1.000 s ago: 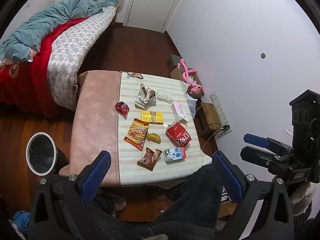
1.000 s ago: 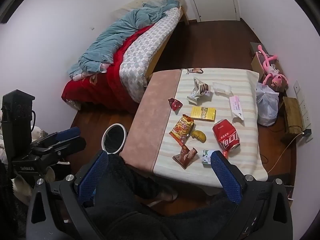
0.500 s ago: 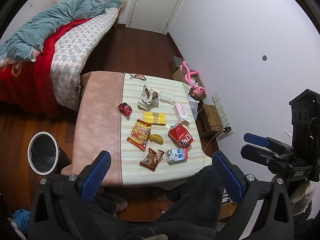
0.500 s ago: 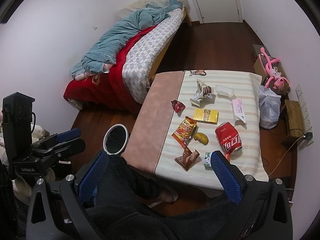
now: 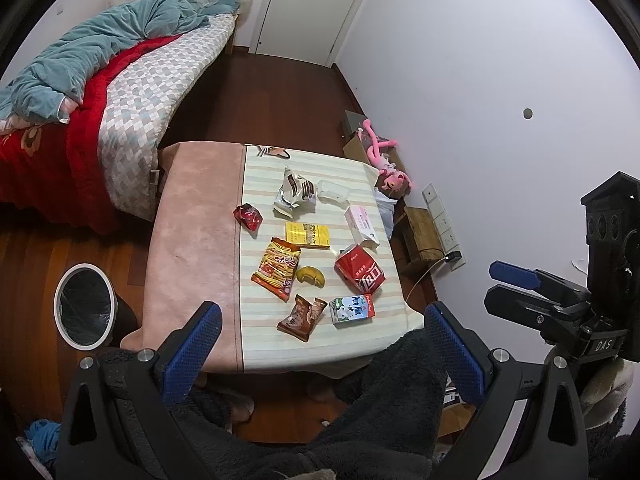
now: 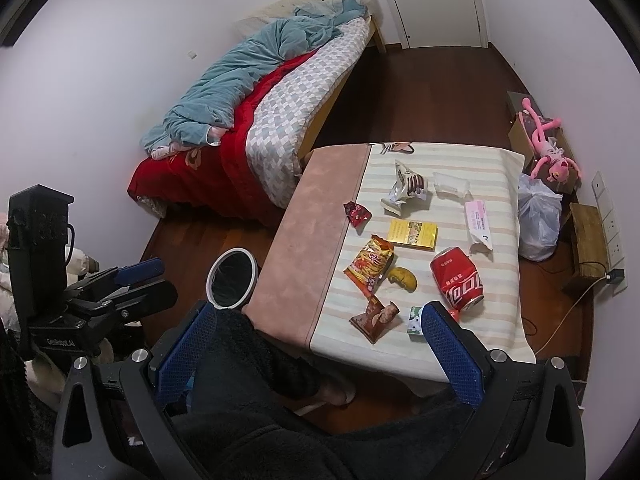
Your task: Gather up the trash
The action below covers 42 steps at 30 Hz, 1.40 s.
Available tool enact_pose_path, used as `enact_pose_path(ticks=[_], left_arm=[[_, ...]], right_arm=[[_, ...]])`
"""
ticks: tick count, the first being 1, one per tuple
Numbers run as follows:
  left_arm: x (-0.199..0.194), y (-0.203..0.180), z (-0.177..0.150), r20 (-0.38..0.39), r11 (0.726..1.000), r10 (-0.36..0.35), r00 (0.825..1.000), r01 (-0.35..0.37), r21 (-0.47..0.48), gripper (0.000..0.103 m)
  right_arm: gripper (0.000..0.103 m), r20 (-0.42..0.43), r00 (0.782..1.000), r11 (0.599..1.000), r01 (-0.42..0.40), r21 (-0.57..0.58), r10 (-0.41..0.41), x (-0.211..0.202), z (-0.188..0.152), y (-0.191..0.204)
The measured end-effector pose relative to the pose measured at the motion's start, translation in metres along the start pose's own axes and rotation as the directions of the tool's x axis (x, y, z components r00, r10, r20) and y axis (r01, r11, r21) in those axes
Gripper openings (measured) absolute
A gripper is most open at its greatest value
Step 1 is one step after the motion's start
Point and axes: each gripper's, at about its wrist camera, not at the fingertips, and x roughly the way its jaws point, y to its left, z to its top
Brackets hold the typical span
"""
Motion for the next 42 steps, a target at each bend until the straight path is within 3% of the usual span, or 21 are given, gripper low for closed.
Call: enact_pose_path(ticks=[42], left_arm=[[0.0024, -0.0024, 0.0019, 0.002, 1.0, 0.007, 1.0, -0.007, 0.004, 0.103]], right_arm=[[0.103, 0.005, 1.0, 1.0, 0.006, -0.006, -0.006, -0.0019, 0.0009, 0.0025]])
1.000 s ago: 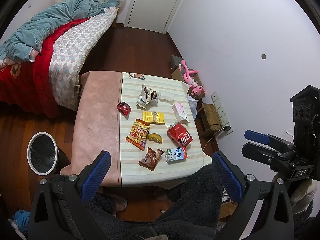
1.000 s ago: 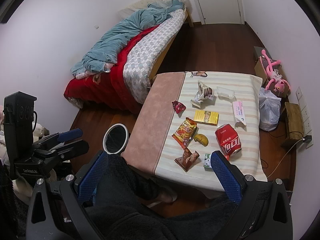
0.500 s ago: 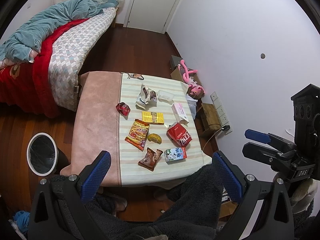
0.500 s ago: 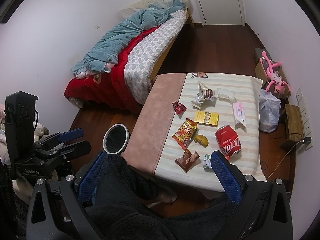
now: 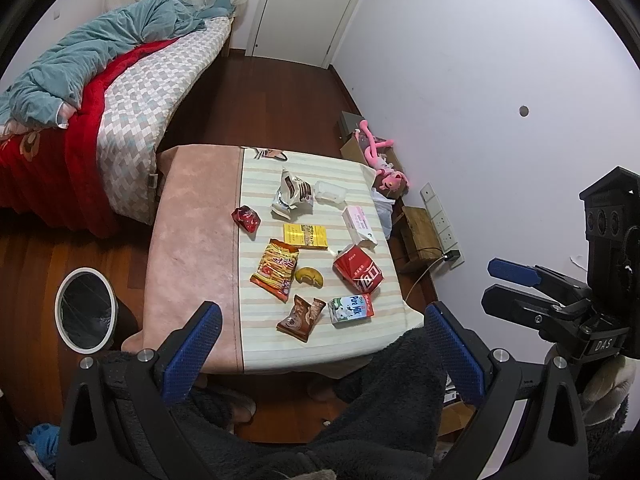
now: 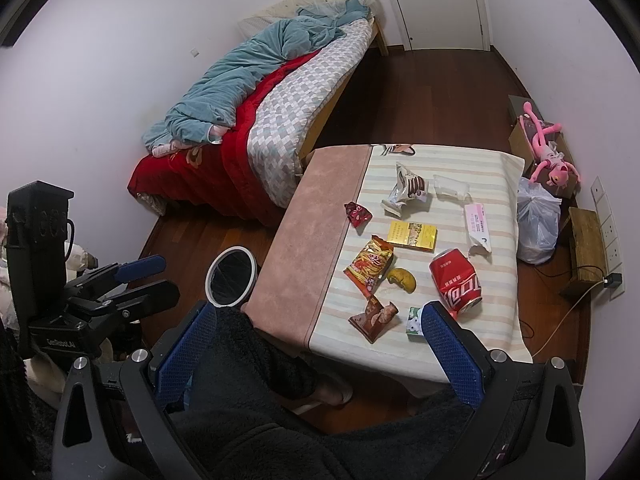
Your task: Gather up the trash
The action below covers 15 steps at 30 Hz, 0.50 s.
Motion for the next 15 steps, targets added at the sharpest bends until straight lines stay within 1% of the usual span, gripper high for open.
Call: enact_pose_path(ticks=[7, 10, 12, 13, 15], left_arm=[[0.0, -0.001, 0.001, 0.002, 1.0, 0.001, 1.0, -0.001, 0.002, 0.103], [0.003, -0.001, 0.003, 0.003, 1.0, 0.014, 1.0, -0.014, 0.0, 0.103], [0.009, -0.002, 0.004, 0.009, 0.998, 0.058, 0.998, -0.058, 0.0, 0.103], [0.015, -0.001, 0.004, 0.019, 0.995, 0.099, 0.995, -0.099, 0.006, 0.103], [0.031, 0.004, 0.0, 0.037, 0.982, 0.187, 0.982, -0.188, 0.011, 0.103]], right_arm=[[0.103, 0.001, 1.0, 1.0, 0.0, 0.0, 0.0, -0.001, 0.0, 0.001], [0.103, 0.002, 1.0, 1.0, -0.002, -0.001, 0.002, -0.001, 0.0, 0.0], [0.103, 0.007, 1.0, 1.0, -0.003, 0.013, 0.003, -0.002, 0.001, -0.001], [0.103, 0.01, 1.0, 1.0, -0.003, 0.03, 0.003, -0.004, 0.0, -0.004], [0.103, 0.017, 1.0, 0.997, -0.005, 0.076, 0.003, -0.001, -0.002, -0.013]])
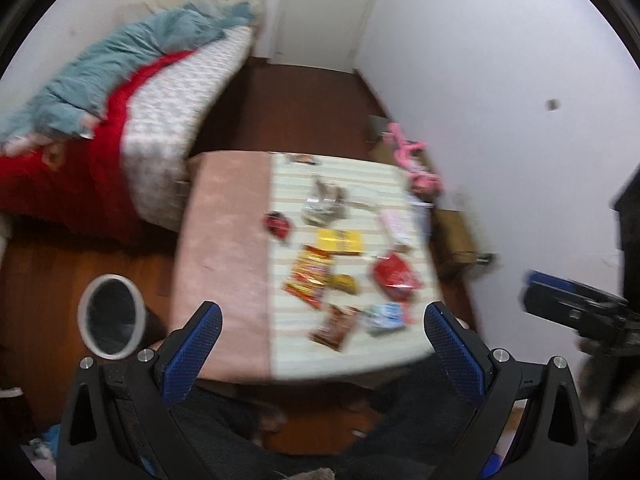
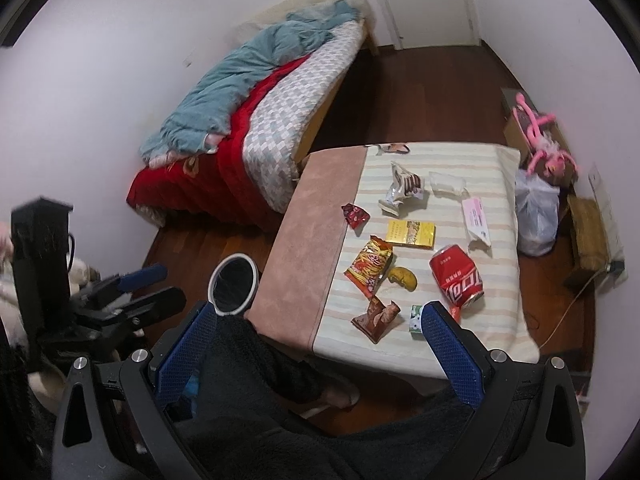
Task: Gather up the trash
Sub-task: 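Grasp the DHA Pure Milk carton with the right tool while the left tool grasps the brown snack wrapper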
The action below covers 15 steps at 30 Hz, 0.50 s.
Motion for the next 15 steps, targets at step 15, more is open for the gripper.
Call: enact_pose_path(ticks=[15], left_arm=[[0.236, 0.029, -0.073, -0.311, 0.969, 0.232, 0.922, -0.249, -0.015, 0.103]], right_arm=[[0.103, -0.273, 0.901, 0.909, 0.388, 0.153, -0.338, 0.22, -0.064, -0.146]])
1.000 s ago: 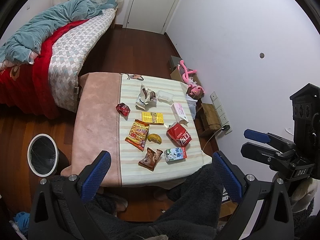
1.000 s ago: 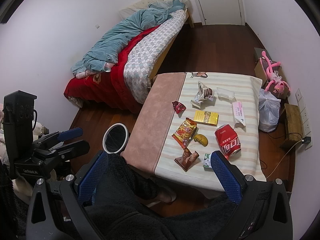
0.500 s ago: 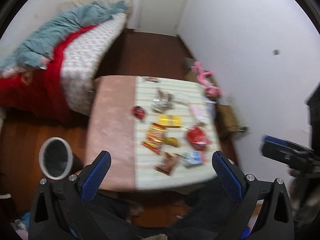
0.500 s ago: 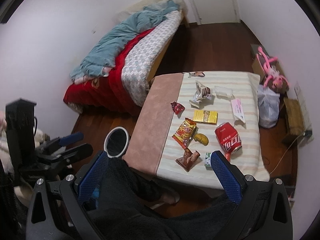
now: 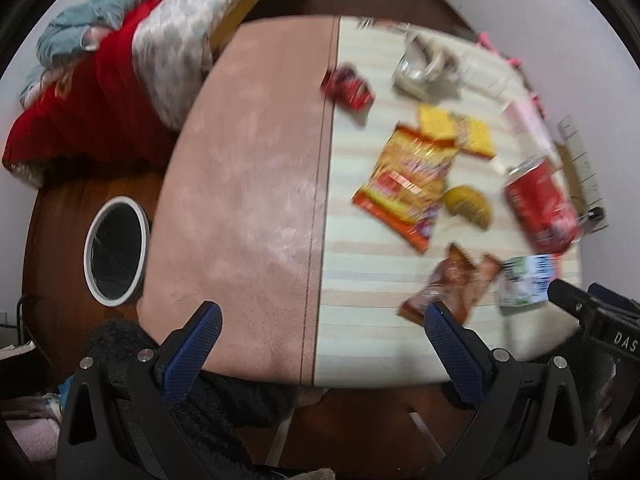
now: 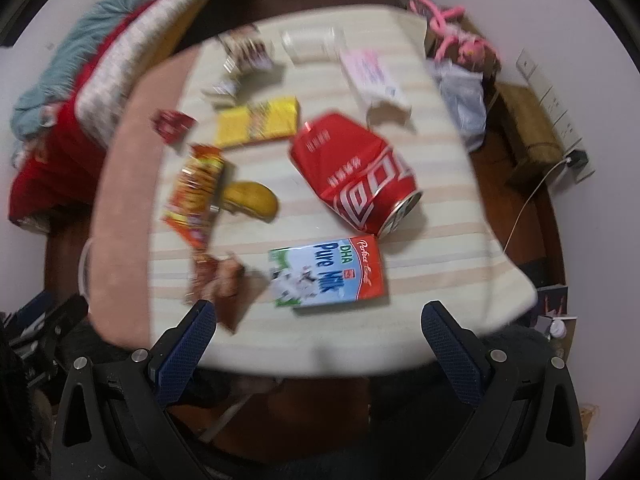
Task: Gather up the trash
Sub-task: 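Grasp the DHA Pure Milk carton with the right tool while the left tool grasps the brown snack wrapper, then carry the carton and wrapper to the white bin and open both tools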
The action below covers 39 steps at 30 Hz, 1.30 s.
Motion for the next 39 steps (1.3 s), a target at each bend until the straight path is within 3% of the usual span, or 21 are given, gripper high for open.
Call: enact_pose_path(ticks=[3, 9, 12, 20, 23, 25, 27, 34, 39], left_arm=[[0.02, -0.002, -0.001, -0.026, 1.0, 0.021, 0.999, -0.021, 0.004, 0.103], [0.031, -0.017, -0.004, -0.046, 0.998, 0.028, 0.999, -0.026, 0.052, 0.103], [0.026, -0.033, -0.005, -0.038, 0.995, 0.011, 0.999, -0.007, 0.103, 0.103], [0.046, -0.103, -0.002, -0.096, 0.958, -0.1, 0.99, 0.122, 0.261, 0.102], [0.061, -0.122, 0.003, -0.118, 0.944, -0.091, 0.989, 0.123, 0.307, 0.088], [0.07, -0.13, 0.006, -0.113, 0.943, -0.063, 0.992, 0.096, 0.318, 0.064], [0.076, -0.131, 0.009, -0.111, 0.95, -0.057, 0.992, 0.088, 0.3, 0.048], [0.07, -0.117, 0.005, -0.077, 0.962, -0.068, 0.995, 0.086, 0.261, 0.037], [0.061, -0.109, 0.001, -0.056, 0.967, -0.055, 0.997, 0.067, 0.246, 0.036]], right_arm=[[0.103, -0.034, 0.999, 1.0, 0.027, -0.01, -0.027, 0.04, 0.006, 0.001], [0.103, -0.091, 0.995, 0.999, 0.049, -0.012, -0.05, 0.082, 0.01, 0.006], [0.092, -0.088, 0.995, 0.998, 0.054, -0.011, -0.055, 0.081, 0.004, 0.002], [0.093, -0.109, 0.994, 0.986, 0.028, 0.162, -0.01, 0.066, -0.025, -0.063], [0.094, -0.106, 0.994, 0.979, -0.018, 0.201, 0.04, 0.067, -0.028, -0.078], [0.094, -0.102, 0.993, 0.976, -0.037, 0.215, 0.06, 0.068, -0.025, -0.083], [0.095, -0.099, 0.994, 0.977, -0.032, 0.21, 0.054, 0.069, -0.024, -0.084], [0.096, -0.106, 0.994, 0.98, -0.017, 0.198, 0.038, 0.079, -0.014, -0.075], [0.094, -0.107, 0.994, 0.984, 0.052, 0.171, -0.034, 0.088, -0.012, -0.062]])
